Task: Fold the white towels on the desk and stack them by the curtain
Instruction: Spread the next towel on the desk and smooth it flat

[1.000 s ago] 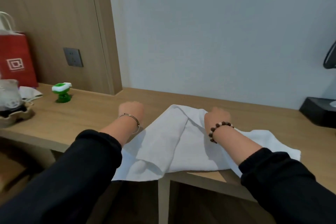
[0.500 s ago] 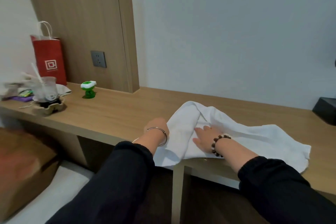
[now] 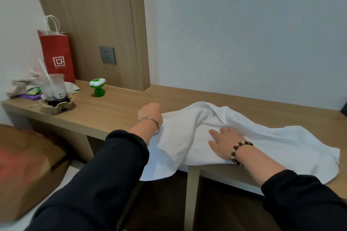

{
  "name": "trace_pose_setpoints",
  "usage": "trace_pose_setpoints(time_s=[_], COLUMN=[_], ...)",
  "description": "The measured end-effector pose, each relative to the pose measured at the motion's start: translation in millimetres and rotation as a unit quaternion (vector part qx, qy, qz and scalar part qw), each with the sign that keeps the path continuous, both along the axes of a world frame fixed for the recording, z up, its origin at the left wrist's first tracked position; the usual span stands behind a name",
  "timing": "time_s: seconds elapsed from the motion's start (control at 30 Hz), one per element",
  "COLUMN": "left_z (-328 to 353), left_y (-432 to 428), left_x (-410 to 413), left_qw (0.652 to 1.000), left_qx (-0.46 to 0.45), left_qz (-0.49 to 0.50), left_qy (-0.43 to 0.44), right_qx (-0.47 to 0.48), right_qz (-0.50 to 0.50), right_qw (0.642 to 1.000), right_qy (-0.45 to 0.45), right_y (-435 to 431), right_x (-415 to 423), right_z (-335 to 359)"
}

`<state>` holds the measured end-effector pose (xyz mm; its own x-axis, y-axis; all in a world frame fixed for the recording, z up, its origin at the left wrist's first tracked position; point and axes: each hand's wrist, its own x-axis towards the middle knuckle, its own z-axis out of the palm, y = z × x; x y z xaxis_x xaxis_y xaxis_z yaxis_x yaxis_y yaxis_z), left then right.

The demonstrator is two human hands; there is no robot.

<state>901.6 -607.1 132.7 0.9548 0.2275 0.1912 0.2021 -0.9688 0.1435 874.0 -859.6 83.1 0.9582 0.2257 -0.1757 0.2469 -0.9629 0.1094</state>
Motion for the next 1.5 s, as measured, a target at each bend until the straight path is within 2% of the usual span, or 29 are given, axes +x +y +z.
trace_pose_setpoints(time_s=[0.07, 0.17, 0.23, 0.27, 0.3, 0.4, 0.43, 0.5, 0.57, 0.67, 0.77, 0.83, 0.93, 1.03, 1.13, 1.2, 1.27, 1.37, 1.43, 1.5], left_z=[5.8, 17.1, 16.6, 12.6, 5.2, -18.4, -26.5, -43.0, -57.4, -66.0, -68.0, -70.7, -75.1, -76.4, -77.1, -76.7, -76.0, -76.1, -73.2, -69.4], left_y=[13.5, 24.3, 11.5, -0.5, -14.6, -60.8, -74.8, -97.1, -111.6, -121.7, -123.9, -122.9, -122.2, -121.2, -119.0, -118.0, -116.7, -112.3, -104.1, -86.7], left_x=[12.8, 29.9, 34.4, 31.8, 27.5, 13.8, 9.1, -1.3, -10.6, -14.0, -9.8, -6.8, -4.3, -2.1, -0.9, -0.2, -1.3, -1.5, 0.7, 4.7], left_qw=[0.995, 0.944, 0.922, 0.928, 0.942, 0.987, 0.987, 0.981, 0.979, 0.967, 0.940, 0.935, 0.936, 0.932, 0.927, 0.926, 0.926, 0.925, 0.924, 0.923], left_qx=[-0.071, -0.273, -0.352, -0.352, -0.320, -0.144, -0.105, -0.060, -0.010, 0.051, 0.066, 0.075, 0.087, 0.091, 0.115, 0.119, 0.109, 0.085, 0.080, 0.058], left_qz=[0.063, 0.151, 0.144, 0.122, 0.095, -0.031, -0.072, -0.128, -0.164, -0.234, -0.324, -0.333, -0.326, -0.336, -0.345, -0.348, -0.352, -0.361, -0.365, -0.368], left_qy=[-0.035, -0.104, -0.068, -0.031, 0.000, 0.070, 0.099, 0.136, 0.125, 0.082, 0.090, 0.099, 0.101, 0.097, 0.091, 0.087, 0.083, 0.080, 0.084, 0.094], right_qx=[0.010, 0.026, 0.028, 0.027, 0.025, 0.030, 0.029, 0.004, -0.038, -0.046, -0.032, -0.032, -0.101, -0.118, -0.073, -0.085, -0.140, -0.198, -0.193, -0.161], right_qz=[0.000, -0.002, 0.000, 0.001, 0.000, 0.008, 0.016, 0.023, -0.039, -0.177, -0.205, -0.213, -0.189, -0.175, -0.136, -0.161, -0.169, -0.068, 0.000, 0.017], right_qw=[1.000, 1.000, 1.000, 1.000, 1.000, 1.000, 0.999, 0.992, 0.981, 0.974, 0.973, 0.973, 0.973, 0.959, 0.937, 0.933, 0.929, 0.931, 0.938, 0.944], right_qy=[0.001, -0.003, -0.007, -0.010, -0.010, -0.004, -0.023, -0.124, -0.186, -0.130, -0.097, -0.085, -0.090, -0.189, -0.314, -0.310, -0.298, -0.297, -0.287, -0.287], right_y=[1.3, 0.5, 0.1, 1.0, 2.5, 8.6, 9.6, 7.4, -1.5, -16.8, -28.5, -35.9, -46.3, -56.7, -87.5, -107.7, -109.1, -87.9, -76.0, -71.3], right_x=[1.9, 2.2, 2.2, 2.2, 2.2, -0.6, -2.3, -4.4, -4.5, -3.5, 5.3, 10.0, 18.1, 44.8, 82.9, 97.5, 99.8, 85.2, 65.4, 46.1], right_z=[1.1, -3.6, -7.2, -8.3, -8.7, 1.7, 7.1, 17.1, 23.1, 24.0, 18.5, 21.8, 39.6, 65.2, 87.5, 94.9, 92.7, 67.4, 52.4, 45.1])
